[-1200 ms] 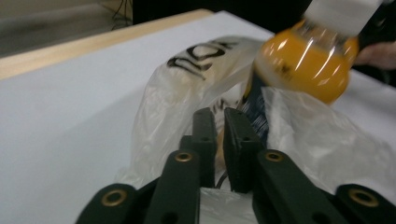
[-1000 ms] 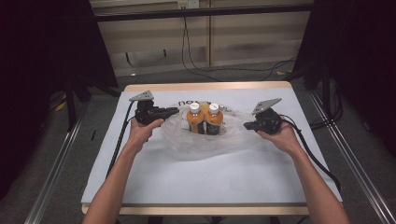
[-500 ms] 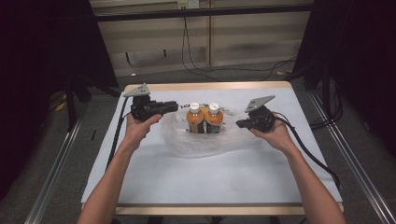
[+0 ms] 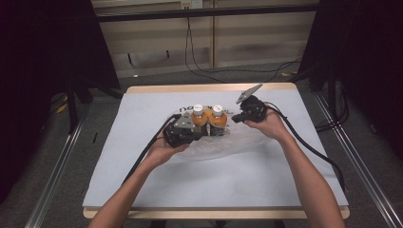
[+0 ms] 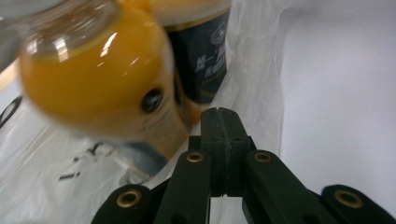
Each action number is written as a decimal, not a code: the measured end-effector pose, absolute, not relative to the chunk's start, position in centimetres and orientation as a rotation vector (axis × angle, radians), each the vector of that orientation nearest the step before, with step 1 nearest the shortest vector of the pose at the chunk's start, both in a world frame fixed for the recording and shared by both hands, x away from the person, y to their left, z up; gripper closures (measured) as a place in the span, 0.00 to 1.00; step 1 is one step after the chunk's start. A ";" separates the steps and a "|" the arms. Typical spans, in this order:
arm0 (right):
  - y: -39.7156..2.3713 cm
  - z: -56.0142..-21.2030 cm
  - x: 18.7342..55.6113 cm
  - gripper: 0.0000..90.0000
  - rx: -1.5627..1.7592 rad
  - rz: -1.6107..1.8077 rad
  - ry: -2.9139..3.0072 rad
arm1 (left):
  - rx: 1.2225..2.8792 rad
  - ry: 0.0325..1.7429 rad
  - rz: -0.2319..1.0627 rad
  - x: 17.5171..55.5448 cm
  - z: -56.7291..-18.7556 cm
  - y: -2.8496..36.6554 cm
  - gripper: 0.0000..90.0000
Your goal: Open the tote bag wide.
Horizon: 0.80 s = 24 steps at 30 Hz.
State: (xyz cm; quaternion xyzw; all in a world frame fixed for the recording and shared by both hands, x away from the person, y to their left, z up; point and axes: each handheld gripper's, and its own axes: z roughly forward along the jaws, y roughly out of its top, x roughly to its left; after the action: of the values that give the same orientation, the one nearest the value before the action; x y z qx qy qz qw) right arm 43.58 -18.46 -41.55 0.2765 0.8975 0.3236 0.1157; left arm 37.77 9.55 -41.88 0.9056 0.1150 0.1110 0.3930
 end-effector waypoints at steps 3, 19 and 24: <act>-18.3 -41.7 44.5 1.00 0.825 0.946 2.636 | 2.311 0.272 0.308 37.5 -42.1 8.4 0.97; -16.2 -44.4 46.9 1.00 0.924 0.858 2.707 | 2.512 0.288 0.316 37.4 -47.0 6.0 1.00; -16.6 -45.4 48.6 1.00 0.993 0.794 2.691 | 2.528 0.239 0.197 36.3 -46.8 6.8 1.00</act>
State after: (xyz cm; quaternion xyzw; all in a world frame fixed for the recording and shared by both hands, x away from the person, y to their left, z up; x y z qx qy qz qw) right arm 48.60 -16.61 -45.36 0.3325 0.9011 0.2659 0.0825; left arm 36.31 6.75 -46.78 0.9490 0.0897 0.0741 0.2931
